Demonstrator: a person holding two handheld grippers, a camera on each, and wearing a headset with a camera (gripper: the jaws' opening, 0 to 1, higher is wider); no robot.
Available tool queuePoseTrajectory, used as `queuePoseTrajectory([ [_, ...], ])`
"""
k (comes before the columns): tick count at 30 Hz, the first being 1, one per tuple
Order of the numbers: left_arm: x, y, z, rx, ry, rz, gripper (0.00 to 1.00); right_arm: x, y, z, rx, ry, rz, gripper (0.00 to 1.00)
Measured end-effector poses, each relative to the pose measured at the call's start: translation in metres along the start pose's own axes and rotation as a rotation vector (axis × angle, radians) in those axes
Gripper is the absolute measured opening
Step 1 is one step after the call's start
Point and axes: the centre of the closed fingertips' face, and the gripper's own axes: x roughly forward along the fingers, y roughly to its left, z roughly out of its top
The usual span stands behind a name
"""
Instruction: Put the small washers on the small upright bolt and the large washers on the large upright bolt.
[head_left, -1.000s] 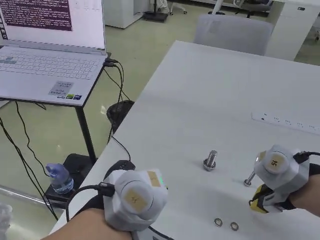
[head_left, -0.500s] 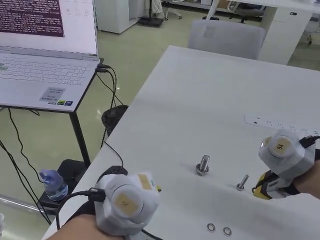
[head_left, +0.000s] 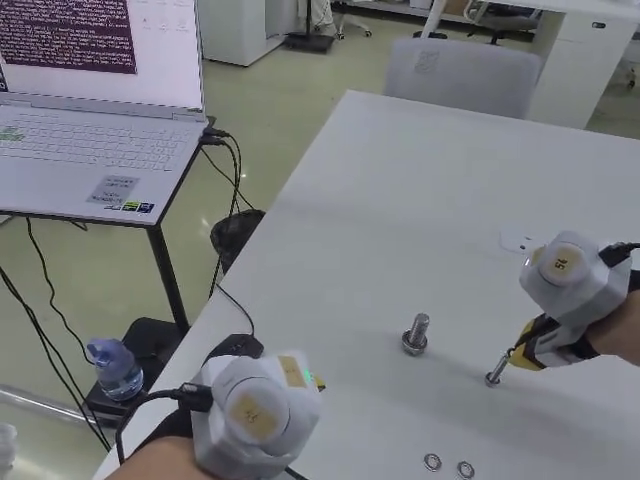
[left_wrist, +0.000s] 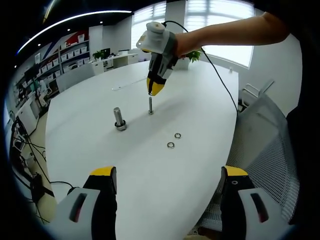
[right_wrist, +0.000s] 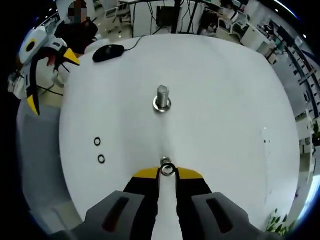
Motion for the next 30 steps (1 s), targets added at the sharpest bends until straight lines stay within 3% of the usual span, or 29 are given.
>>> queuePoseTrajectory([
  [30,0.002,0.002,-0.006,-0.009,0.019,-0.014,0.82,0.029,0.002,-0.009,-0.022,0.064,0.042,0.13],
])
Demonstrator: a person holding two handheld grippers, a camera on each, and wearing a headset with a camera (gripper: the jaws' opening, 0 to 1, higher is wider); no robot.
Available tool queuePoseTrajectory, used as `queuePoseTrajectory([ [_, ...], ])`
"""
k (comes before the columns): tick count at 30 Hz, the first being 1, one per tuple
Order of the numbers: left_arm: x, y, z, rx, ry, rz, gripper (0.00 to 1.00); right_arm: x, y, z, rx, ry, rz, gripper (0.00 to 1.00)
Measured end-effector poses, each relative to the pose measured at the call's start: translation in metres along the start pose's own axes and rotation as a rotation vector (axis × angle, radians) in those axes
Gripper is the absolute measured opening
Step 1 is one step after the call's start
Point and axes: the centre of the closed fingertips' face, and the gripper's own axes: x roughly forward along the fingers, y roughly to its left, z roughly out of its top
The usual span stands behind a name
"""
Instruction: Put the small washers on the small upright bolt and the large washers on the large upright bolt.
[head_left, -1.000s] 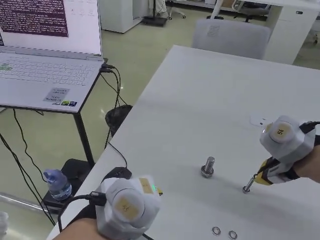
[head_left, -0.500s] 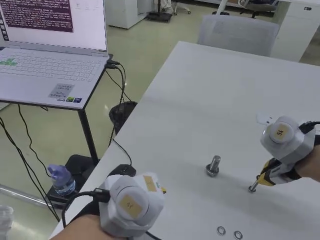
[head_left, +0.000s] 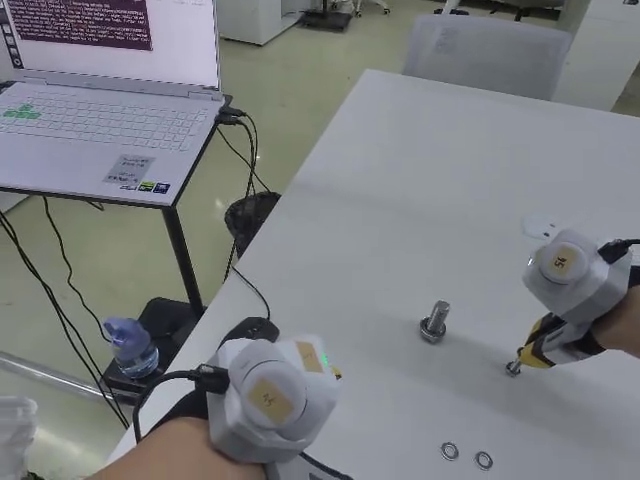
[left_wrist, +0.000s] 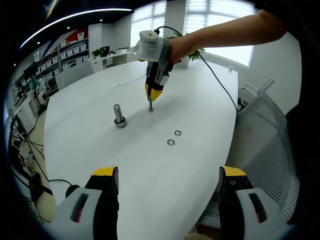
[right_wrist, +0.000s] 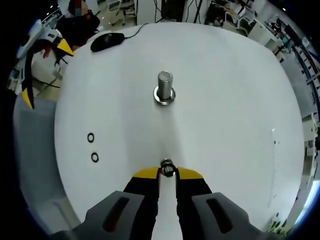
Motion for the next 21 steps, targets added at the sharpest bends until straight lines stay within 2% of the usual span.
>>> queuePoseTrajectory([
  [14,0.0,-0.003,-0.009,-0.012,0.015,-0.006,0.81,0.027,-0.001,-0.007,-0.001,0.025,0.019,0.13],
  [21,-0.001,-0.005,-0.012,-0.022,0.009,-0.005,0.81,0.029,0.002,-0.007,-0.012,0.034,0.02,0.13],
])
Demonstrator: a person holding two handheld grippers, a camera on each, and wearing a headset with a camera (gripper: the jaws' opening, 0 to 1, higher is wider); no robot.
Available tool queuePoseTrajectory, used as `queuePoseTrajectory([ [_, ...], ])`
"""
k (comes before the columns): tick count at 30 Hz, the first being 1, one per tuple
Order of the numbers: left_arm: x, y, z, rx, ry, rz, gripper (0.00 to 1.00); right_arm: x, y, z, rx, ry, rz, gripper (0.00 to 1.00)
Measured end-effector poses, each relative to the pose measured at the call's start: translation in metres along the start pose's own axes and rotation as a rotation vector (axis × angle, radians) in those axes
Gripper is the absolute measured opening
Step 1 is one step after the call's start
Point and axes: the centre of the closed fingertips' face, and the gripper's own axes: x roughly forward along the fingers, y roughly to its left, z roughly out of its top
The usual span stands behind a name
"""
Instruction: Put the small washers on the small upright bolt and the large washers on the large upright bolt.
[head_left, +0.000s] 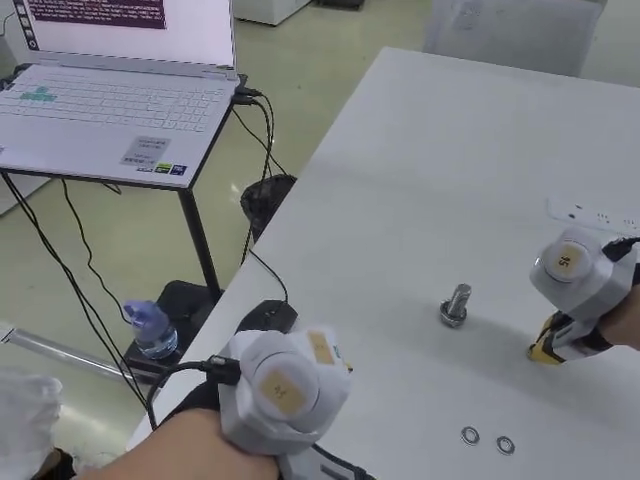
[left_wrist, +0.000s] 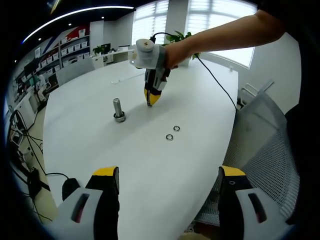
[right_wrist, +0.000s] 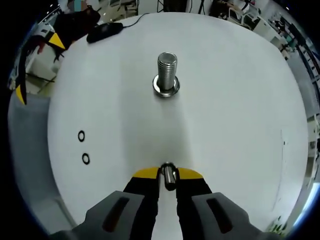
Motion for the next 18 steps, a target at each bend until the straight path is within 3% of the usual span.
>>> queuePoseTrajectory([
  [3,-0.001,0.001,0.003,-0.006,-0.016,0.003,0.8,0.0,0.0,-0.001,-0.003,0.002,-0.001,0.13],
  [6,-0.002,0.0,0.004,0.016,-0.014,0.004,0.73,0.0,0.0,-0.001,-0.005,0.002,0.0,0.13],
  [13,-0.002,0.001,0.017,-0.028,-0.074,0.011,0.72,0.0,0.001,-0.003,-0.008,0.004,0.002,0.14],
  [18,-0.003,0.0,0.019,-0.04,-0.079,0.015,0.73,0.0,0.0,-0.004,-0.007,0.0,-0.001,0.14],
])
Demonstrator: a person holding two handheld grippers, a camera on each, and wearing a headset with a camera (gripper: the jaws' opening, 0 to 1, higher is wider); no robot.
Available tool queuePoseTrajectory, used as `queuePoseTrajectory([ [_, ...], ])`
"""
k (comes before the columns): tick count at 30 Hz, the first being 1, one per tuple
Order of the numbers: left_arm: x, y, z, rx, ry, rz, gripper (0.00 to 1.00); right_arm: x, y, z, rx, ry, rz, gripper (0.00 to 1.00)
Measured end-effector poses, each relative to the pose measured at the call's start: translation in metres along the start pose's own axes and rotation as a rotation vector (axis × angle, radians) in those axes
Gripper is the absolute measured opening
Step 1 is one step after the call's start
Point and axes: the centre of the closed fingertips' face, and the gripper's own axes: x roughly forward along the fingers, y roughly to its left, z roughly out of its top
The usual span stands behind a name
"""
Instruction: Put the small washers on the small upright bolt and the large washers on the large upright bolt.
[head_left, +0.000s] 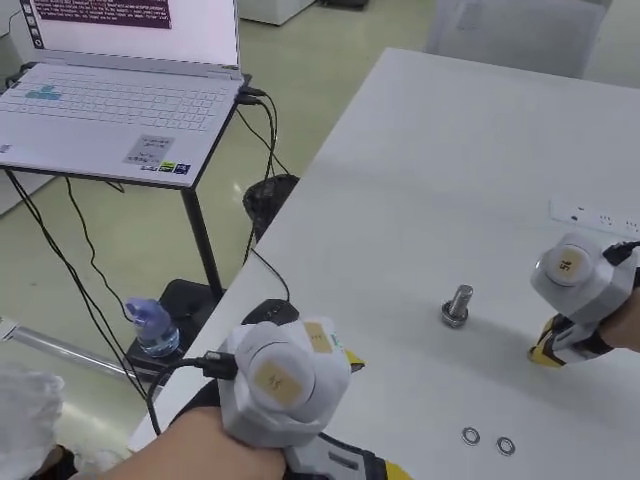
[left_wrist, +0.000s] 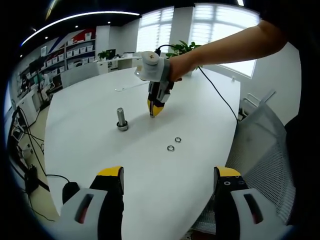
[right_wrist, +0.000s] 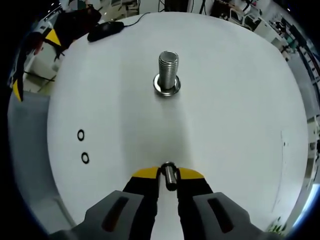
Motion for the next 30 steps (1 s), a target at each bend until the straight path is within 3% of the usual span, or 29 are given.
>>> queuePoseTrajectory([
  [7,-0.002,-0.004,-0.001,-0.006,-0.002,0.004,0.74,-0.006,-0.003,-0.001,0.008,-0.015,-0.01,0.18],
  [12,-0.005,-0.006,0.006,-0.04,-0.038,-0.001,0.71,-0.022,-0.003,0.006,0.012,-0.055,-0.028,0.18],
  [14,-0.006,-0.005,0.015,-0.054,-0.082,0.011,0.74,-0.029,-0.003,0.01,0.018,-0.078,-0.033,0.18],
  [16,-0.006,-0.009,0.018,-0.076,-0.1,-0.008,0.79,-0.035,-0.004,0.012,0.018,-0.087,-0.043,0.18],
  [19,-0.004,-0.01,0.019,-0.076,-0.092,0.006,0.84,-0.045,0.002,0.016,0.005,-0.104,-0.049,0.18],
  [23,-0.006,-0.006,0.015,-0.022,-0.014,0.04,0.64,-0.056,0.011,0.02,-0.012,-0.128,-0.052,0.18],
  [30,-0.013,-0.006,0.031,-0.038,-0.077,0.04,0.56,-0.062,0.011,0.021,-0.034,-0.141,-0.068,0.18],
])
